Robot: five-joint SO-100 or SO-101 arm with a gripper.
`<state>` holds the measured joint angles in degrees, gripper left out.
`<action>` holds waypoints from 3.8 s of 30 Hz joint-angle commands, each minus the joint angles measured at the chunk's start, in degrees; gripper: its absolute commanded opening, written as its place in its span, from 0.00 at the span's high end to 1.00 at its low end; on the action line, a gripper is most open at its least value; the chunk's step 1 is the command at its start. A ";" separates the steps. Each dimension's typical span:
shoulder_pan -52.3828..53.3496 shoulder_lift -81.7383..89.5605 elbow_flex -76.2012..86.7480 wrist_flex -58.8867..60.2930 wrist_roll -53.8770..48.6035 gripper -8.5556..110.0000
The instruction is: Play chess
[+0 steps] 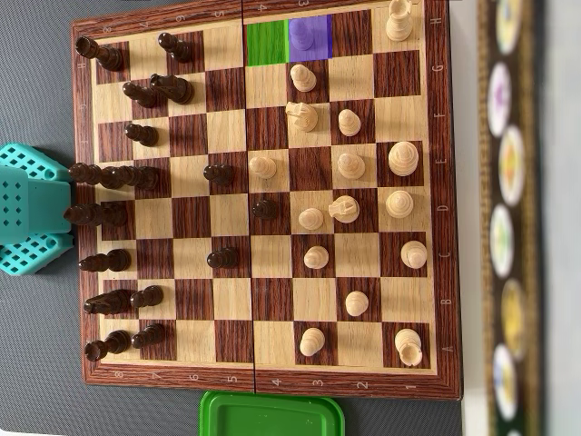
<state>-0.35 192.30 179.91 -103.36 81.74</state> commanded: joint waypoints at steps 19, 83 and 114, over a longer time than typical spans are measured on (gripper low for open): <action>0.26 -0.62 1.05 -0.09 -0.26 0.83; -0.26 -0.62 -17.49 60.03 -0.44 0.83; -25.31 -0.53 -23.73 155.39 10.55 0.82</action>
<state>-23.64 192.13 154.51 51.68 90.62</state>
